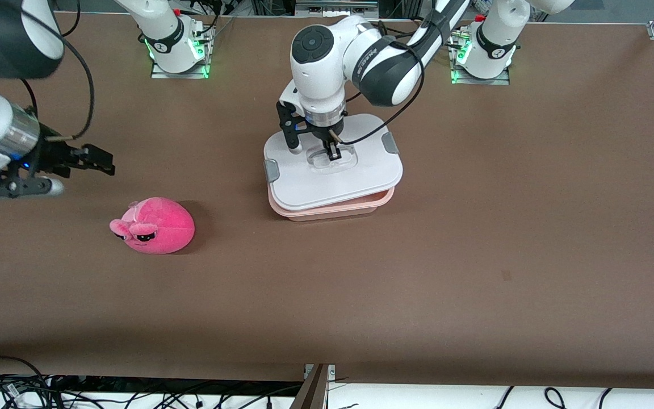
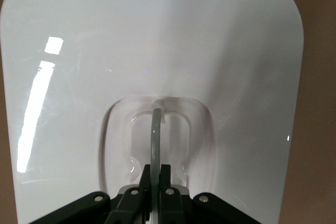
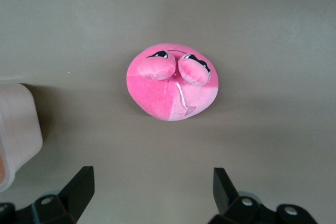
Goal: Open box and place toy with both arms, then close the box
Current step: 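Lift the lid aside with the left gripper while the right gripper reaches the toy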
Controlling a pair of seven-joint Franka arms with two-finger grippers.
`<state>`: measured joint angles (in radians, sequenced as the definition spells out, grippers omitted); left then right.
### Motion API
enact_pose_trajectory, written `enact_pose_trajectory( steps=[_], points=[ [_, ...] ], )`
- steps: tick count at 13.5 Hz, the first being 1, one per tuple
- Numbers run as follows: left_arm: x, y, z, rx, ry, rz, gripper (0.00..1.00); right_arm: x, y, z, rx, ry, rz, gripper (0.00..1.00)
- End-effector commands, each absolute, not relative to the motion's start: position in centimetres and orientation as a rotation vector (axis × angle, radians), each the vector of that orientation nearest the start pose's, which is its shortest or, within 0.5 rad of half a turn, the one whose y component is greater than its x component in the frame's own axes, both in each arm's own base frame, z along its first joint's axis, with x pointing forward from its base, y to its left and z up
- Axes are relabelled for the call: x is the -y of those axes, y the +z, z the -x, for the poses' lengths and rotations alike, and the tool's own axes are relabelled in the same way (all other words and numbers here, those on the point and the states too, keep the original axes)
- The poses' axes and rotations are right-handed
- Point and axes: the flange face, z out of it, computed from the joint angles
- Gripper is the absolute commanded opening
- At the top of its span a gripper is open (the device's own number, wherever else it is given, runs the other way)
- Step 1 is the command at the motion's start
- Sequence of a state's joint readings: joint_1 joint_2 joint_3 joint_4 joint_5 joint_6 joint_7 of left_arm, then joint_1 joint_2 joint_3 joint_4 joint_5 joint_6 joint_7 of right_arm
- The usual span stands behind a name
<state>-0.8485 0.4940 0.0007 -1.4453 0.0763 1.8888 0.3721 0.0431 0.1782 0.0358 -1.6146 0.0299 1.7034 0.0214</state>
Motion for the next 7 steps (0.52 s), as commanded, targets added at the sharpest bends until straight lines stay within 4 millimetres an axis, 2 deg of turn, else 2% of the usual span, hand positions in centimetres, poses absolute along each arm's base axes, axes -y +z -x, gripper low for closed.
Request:
enact_pose_trajectory(
  steps=[1,2,3,4,7],
  points=[
    [47.6,45.3,-49.0,-1.703,0.111,2.564,0.00,-4.7,44.0,-62.5,0.081,0.299,3.099,1.00],
    [45.3,46.4,-50.5,-1.656,0.128,2.616,0.00,-4.6,42.1,-63.1,0.079,0.328,3.095,1.00],
    [42.7,47.4,-52.2,-1.599,0.127,2.659,0.00,-4.8,41.6,-63.6,0.122,0.285,3.098,1.00],
    [39.9,48.3,-54.0,-1.581,0.117,2.677,0.00,-4.9,40.1,-63.9,0.142,0.306,3.093,1.00],
    [29.8,49.3,-59.8,-1.551,0.118,2.730,0.00,-4.8,38.3,-64.4,0.138,0.313,3.090,1.00]
  ],
)
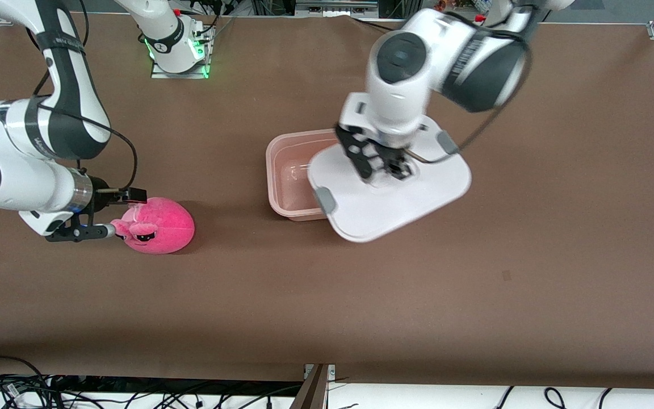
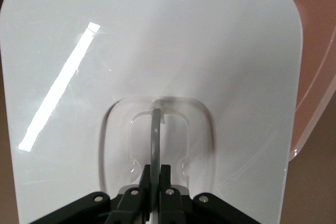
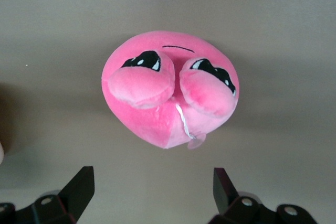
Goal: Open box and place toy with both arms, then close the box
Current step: 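Lift the lid aside with the left gripper while the right gripper reaches the toy, then grasp the pink plush toy with the right gripper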
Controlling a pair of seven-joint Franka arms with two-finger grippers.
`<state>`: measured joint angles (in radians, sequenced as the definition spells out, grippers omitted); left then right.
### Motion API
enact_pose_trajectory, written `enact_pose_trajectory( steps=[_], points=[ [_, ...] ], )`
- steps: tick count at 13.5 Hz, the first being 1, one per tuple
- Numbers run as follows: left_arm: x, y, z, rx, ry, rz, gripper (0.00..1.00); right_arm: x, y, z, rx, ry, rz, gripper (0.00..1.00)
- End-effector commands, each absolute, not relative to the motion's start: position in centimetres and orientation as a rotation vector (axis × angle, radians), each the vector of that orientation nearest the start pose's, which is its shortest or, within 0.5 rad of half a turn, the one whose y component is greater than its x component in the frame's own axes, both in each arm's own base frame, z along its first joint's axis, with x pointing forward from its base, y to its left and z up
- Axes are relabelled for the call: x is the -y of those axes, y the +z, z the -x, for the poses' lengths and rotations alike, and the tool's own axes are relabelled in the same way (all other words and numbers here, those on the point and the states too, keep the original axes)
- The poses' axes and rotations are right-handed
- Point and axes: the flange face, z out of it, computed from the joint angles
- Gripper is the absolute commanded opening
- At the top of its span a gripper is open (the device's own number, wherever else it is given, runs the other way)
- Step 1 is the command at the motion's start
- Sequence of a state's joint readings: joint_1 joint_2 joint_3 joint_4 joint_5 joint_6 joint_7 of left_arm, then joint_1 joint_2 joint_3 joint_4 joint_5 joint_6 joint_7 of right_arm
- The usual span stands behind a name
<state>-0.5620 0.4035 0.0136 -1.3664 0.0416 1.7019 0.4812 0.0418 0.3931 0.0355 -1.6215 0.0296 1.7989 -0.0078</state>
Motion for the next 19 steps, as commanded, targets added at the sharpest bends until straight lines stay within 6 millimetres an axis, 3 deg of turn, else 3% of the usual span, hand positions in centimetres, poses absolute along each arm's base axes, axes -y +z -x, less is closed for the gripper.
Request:
enact_pose_trajectory(
  steps=[1,4,8,10,13,15,19],
  points=[
    [26.1,50.5,-61.2,-1.541,0.107,2.737,0.00,-4.7,37.6,-64.6,0.135,0.313,3.090,1.00],
    [16.5,51.2,-64.6,-1.585,0.096,2.722,0.00,-4.7,34.8,-65.3,0.123,0.315,3.085,0.99],
    [6.9,50.4,-66.4,-1.660,0.118,2.681,0.00,-4.8,31.9,-66.0,0.111,0.301,3.084,0.93],
    [2.0,50.5,-66.7,-1.693,0.115,2.666,0.00,-4.7,31.0,-66.2,0.108,0.291,3.082,0.80],
    [-2.3,49.4,-66.6,-1.714,0.142,2.671,0.00,-4.8,30.9,-66.1,0.106,0.300,3.079,0.38],
    [-5.7,48.6,-66.6,-1.739,0.154,2.669,0.00,-4.7,30.9,-66.0,0.121,0.309,3.077,0.04],
    [-7.4,47.9,-66.8,-1.712,0.161,2.689,0.00,-4.9,31.2,-66.1,0.142,0.303,3.084,0.00]
  ],
)
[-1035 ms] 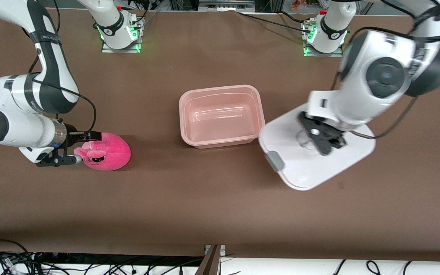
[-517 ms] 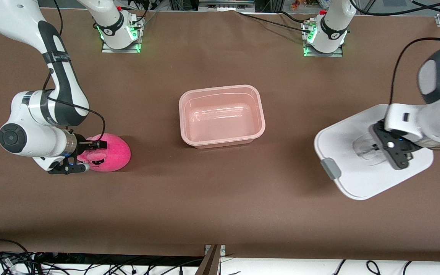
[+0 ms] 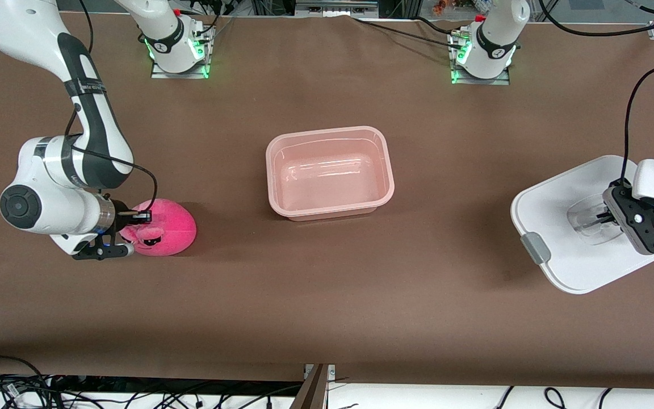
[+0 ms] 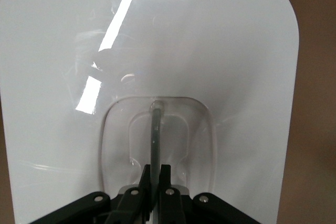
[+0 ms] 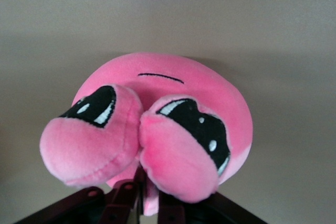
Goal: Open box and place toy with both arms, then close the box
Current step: 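Grasp the pink plush toy with the right gripper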
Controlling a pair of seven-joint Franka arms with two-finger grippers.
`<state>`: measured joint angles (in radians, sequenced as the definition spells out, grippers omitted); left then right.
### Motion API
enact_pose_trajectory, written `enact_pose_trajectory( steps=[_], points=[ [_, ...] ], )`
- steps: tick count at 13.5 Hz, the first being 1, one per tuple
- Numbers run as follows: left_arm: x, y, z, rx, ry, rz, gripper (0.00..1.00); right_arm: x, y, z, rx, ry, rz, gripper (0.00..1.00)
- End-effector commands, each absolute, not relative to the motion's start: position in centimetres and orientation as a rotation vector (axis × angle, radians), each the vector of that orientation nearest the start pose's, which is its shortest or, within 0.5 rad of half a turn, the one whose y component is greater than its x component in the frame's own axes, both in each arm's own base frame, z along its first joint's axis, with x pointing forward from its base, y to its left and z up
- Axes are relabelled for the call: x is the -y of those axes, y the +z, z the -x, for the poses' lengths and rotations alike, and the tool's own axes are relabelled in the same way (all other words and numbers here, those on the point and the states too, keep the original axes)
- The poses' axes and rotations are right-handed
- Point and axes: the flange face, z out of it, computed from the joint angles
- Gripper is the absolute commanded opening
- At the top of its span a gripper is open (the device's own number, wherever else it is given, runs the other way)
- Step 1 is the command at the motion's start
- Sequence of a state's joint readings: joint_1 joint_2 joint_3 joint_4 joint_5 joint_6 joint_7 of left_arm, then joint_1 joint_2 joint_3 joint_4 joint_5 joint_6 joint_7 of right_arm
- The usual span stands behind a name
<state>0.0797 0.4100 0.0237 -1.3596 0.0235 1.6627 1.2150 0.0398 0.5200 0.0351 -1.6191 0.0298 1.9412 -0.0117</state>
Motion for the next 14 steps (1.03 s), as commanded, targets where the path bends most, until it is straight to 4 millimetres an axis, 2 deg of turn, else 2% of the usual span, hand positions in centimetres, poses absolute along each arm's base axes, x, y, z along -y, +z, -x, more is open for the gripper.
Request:
enact_pose_trajectory(
  steps=[1,3,4,6,8,10,12,14],
  points=[
    [-7.7,47.1,-67.0,-1.711,0.170,2.696,0.00,-5.0,31.6,-66.2,0.146,0.293,3.085,0.00],
    [-8.0,45.7,-67.4,-1.711,0.188,2.711,0.00,-7.0,32.7,-66.2,0.200,0.278,3.086,0.00],
    [-8.0,45.3,-67.5,-1.709,0.194,2.718,0.00,-7.4,33.8,-66.3,0.224,0.273,3.084,0.00],
    [-7.3,44.3,-67.8,-1.707,0.200,2.734,0.00,-9.6,36.5,-66.6,0.331,0.270,3.072,0.00],
    [-6.7,43.9,-68.5,-1.713,0.171,2.715,0.00,-13.0,39.1,-66.5,0.415,0.284,3.063,0.00],
    [-6.4,43.0,-68.8,-1.718,0.173,2.713,0.00,-15.9,40.6,-66.1,0.490,0.273,3.056,0.00],
    [-6.4,42.3,-68.9,-1.720,0.179,2.717,0.00,-19.3,41.6,-65.3,0.694,0.272,3.012,0.00],
    [-6.5,42.4,-69.2,-1.713,0.154,2.705,0.00,-22.9,42.8,-64.1,1.098,0.280,2.879,0.00]
  ],
)
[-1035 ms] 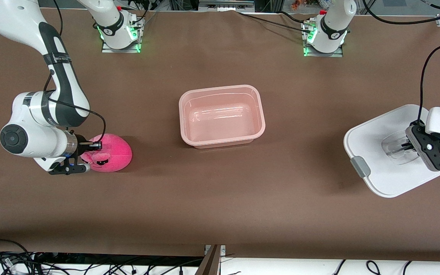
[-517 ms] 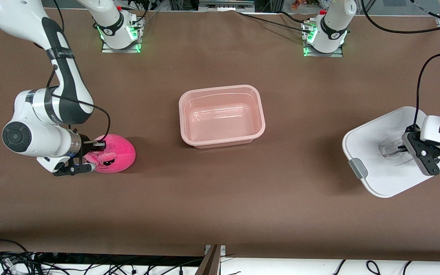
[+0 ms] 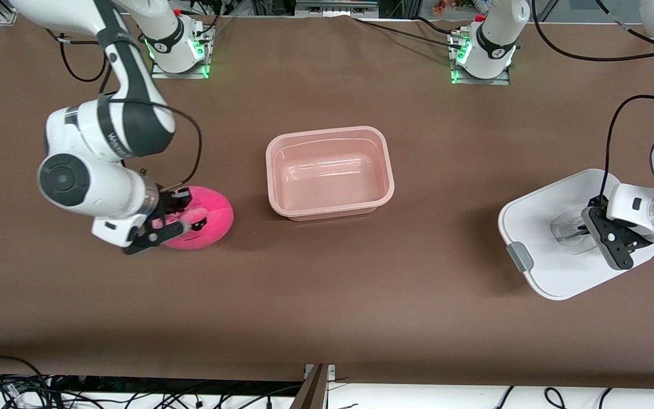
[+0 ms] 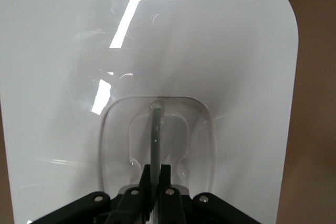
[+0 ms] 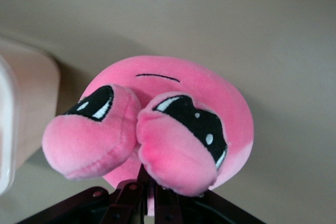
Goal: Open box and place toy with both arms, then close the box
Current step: 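Grasp the pink plush toy with the right gripper, then carry the pink toy with the right gripper over the pink box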
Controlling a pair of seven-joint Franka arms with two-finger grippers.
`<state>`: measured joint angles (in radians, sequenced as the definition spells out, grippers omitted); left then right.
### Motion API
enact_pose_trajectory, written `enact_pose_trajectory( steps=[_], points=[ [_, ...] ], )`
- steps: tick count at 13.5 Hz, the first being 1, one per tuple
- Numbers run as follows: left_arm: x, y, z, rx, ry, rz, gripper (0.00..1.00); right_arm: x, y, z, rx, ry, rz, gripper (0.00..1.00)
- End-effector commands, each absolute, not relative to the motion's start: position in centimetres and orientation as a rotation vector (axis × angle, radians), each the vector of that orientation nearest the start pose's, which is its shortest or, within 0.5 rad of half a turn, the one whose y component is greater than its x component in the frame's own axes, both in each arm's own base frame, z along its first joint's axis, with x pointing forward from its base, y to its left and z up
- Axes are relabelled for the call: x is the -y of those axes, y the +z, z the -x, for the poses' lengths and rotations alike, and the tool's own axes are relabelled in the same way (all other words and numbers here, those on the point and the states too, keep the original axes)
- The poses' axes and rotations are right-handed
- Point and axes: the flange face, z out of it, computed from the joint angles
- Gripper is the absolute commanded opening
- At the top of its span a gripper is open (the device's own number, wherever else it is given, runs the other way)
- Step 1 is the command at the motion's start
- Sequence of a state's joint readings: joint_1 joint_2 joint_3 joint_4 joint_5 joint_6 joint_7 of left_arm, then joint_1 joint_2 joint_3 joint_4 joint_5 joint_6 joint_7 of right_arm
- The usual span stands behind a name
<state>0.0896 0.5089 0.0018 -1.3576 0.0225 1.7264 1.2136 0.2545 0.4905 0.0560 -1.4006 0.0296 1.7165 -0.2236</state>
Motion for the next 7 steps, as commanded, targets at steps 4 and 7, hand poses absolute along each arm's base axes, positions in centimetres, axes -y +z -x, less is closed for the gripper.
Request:
enact_pose_trajectory(
  steps=[4,7],
  points=[
    [-6.2,42.3,-69.3,-1.719,0.153,2.699,0.00,-27.9,45.5,-61.9,1.458,0.247,2.710,0.00],
    [-5.3,42.3,-69.4,-1.737,0.156,2.687,0.00,-31.6,47.3,-59.8,1.730,0.218,2.594,0.00]
  ],
)
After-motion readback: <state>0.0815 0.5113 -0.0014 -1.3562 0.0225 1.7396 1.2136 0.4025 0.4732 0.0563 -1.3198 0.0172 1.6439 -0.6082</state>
